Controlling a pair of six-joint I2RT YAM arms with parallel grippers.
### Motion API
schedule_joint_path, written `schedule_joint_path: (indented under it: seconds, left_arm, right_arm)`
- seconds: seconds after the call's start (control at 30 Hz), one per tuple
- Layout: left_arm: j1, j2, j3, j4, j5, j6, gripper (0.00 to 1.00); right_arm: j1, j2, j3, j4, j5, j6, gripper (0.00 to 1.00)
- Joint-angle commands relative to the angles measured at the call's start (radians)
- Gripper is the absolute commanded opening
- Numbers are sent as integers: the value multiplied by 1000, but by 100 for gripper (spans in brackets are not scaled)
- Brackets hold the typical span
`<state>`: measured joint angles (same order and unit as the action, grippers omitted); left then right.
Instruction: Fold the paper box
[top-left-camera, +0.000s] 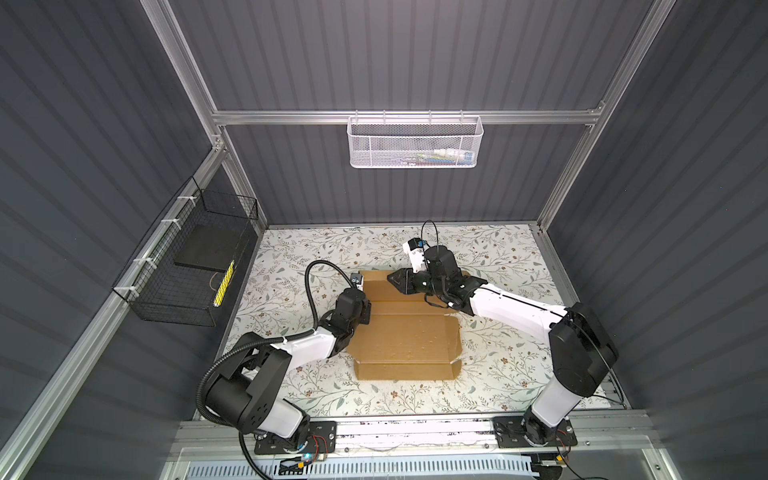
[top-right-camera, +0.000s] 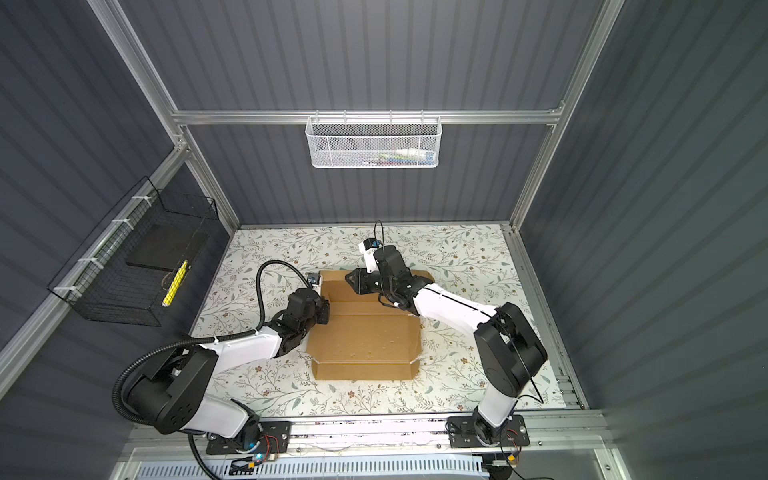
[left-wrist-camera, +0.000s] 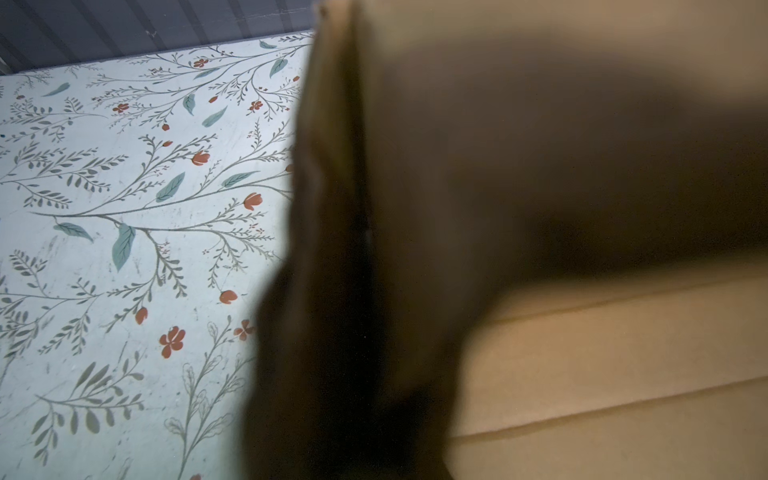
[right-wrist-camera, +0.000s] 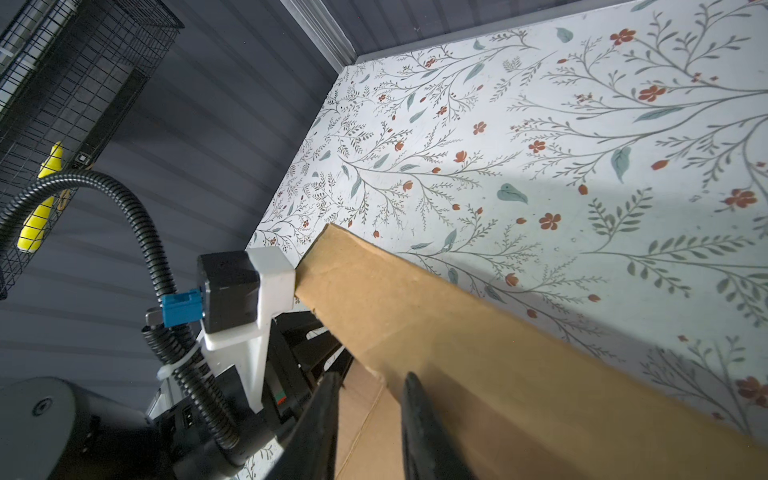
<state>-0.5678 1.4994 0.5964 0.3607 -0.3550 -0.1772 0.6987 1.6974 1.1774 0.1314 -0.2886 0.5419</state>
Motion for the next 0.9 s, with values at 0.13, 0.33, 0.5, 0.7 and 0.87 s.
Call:
schedule_joint_path:
  seconds: [0.13, 0.33, 0.5, 0.7, 0.87]
  left_arm:
    - [4, 30, 37, 10, -30, -47, 21]
    - [4, 44, 40, 17, -48, -65, 24]
    - [3, 56, 46, 27, -53, -76, 27]
    - [3, 68, 54, 41, -56, -79, 27]
    - [4, 78, 62, 51, -62, -79, 21]
  right_arm:
    - [-1, 19, -23, 29, 0, 11, 29]
    - [-8, 21, -30, 36, 0, 13, 28]
    - [-13, 20, -32, 34, -1, 13, 29]
    - [-16, 22, -30, 30, -1, 12, 28]
    - [-18, 25, -28, 27, -3, 12, 28]
